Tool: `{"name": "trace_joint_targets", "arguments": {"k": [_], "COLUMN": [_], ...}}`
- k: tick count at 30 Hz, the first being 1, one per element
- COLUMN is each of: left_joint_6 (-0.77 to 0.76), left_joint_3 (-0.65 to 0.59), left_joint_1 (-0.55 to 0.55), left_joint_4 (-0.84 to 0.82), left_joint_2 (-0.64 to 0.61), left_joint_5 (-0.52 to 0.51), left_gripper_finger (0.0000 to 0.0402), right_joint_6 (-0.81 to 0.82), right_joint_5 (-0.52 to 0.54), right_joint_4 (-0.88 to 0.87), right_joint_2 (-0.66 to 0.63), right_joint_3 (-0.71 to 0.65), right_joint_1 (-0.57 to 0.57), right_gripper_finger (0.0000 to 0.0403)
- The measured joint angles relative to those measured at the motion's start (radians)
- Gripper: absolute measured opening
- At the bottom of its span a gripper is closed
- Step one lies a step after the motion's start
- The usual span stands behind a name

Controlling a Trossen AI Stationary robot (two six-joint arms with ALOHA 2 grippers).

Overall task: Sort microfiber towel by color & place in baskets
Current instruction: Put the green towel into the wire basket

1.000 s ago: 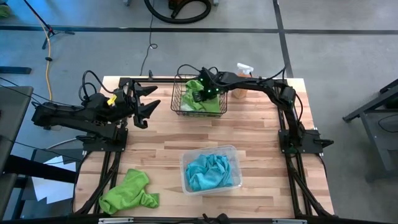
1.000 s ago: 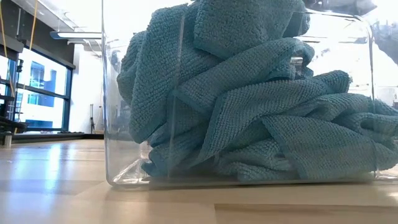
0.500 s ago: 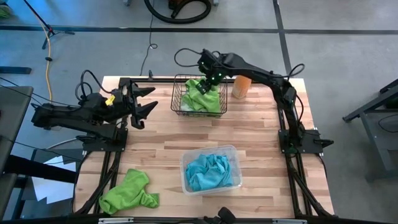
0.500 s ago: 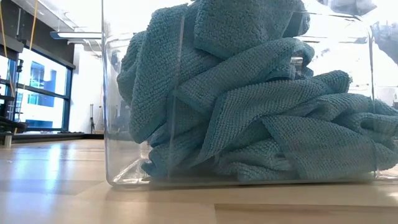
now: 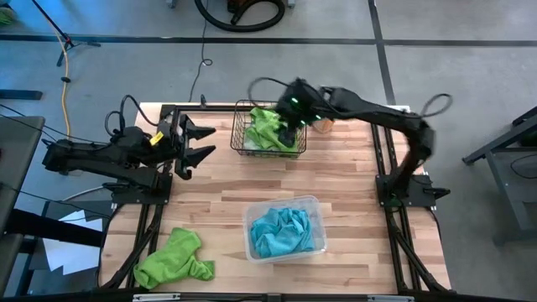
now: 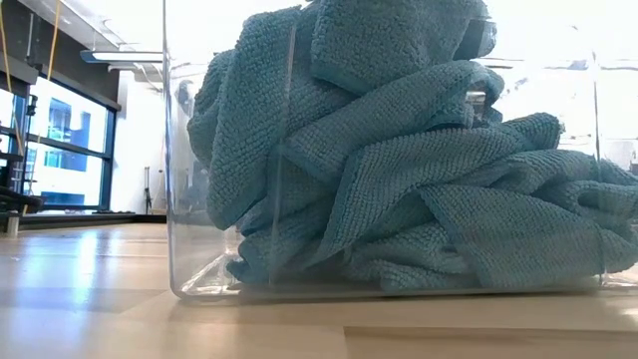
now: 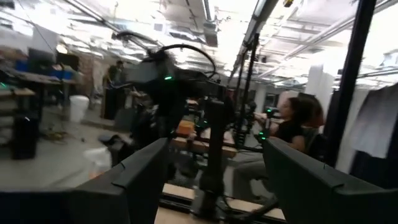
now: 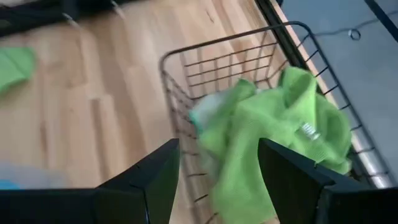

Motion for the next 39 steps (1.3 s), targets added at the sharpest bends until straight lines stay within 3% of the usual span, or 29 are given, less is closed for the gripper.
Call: {"name": "trace_joint_targets", "arguments": {"k": [8,11,15,21,33,39], "left_joint_6": [-0.140,-0.205,-0.224,-0.185,-0.125,-0.234], "left_joint_3": [0.000,0.000,0.000,0.000,0.000,0.000], "left_joint_1": [0.000,0.000,0.000,0.000,0.000,-0.008], "left_joint_4": [-0.003,-0.004,-0.003,-0.003,-0.005,-0.028], "left_joint_2": [0.036,0.054,0.077,0.092,0.092,0.092], "left_joint_5": [0.024,0.024,0.024,0.024,0.013,0.029], "left_gripper_finger": [0.0248,0.0248,0.0248,0.0248,0.0248,0.0248], "right_joint_6": [0.267,0.375,0.386,0.330,0.100,0.126], "right_joint_5": [-0.001,0.020,0.097,0.137,0.128,0.127], "right_joint_4": [0.465,0.623,0.809,1.002,1.024,1.028], "right_joint_2": [-0.463,-0.612,-0.754,-0.827,-0.823,-0.822], "right_joint_3": [-0.609,-0.773,-0.912,-0.997,-0.995,-0.994], "right_joint_1": [0.136,0.209,0.294,0.335,0.336,0.336], "right_gripper_finger": [0.0213,0.0213,0.0213,0.0213,0.0213,0.0213]}}
